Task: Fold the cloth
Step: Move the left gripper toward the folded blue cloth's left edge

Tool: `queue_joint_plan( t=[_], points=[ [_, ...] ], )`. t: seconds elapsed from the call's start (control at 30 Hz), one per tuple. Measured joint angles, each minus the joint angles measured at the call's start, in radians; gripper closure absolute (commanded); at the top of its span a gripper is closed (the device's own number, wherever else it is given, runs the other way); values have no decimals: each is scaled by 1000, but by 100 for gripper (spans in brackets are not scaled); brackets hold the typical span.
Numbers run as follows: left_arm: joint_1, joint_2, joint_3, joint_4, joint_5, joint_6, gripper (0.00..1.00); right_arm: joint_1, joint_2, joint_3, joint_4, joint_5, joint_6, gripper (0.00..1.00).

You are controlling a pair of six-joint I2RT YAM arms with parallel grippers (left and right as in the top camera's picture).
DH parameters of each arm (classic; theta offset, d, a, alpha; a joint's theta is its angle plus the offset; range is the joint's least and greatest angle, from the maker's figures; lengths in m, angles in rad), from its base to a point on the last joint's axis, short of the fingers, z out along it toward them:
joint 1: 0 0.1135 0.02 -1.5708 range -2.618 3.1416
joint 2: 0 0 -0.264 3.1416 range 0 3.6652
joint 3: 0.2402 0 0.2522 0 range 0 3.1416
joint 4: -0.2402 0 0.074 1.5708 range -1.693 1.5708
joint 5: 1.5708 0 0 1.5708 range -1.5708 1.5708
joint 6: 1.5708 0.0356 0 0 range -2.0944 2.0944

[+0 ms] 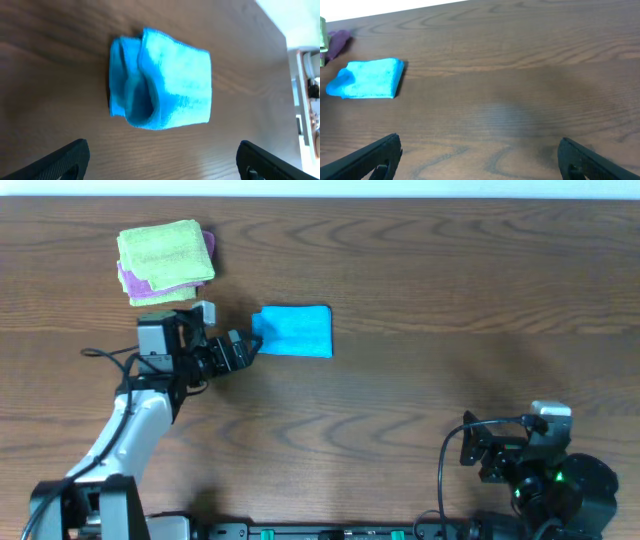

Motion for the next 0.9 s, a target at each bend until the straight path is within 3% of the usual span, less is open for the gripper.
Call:
queue_joint_plan(
  t=[0.47,0.67,0.9],
  points=[
    [10,-76,0,0,-42,27,5,0,0,0,-2,0,0,1],
    [11,-76,0,-43,-91,114,5,0,0,0,-3,0,0,1],
    [74,10,0,0,-85,150,5,0,0,0,-3,0,0,1]
  ],
)
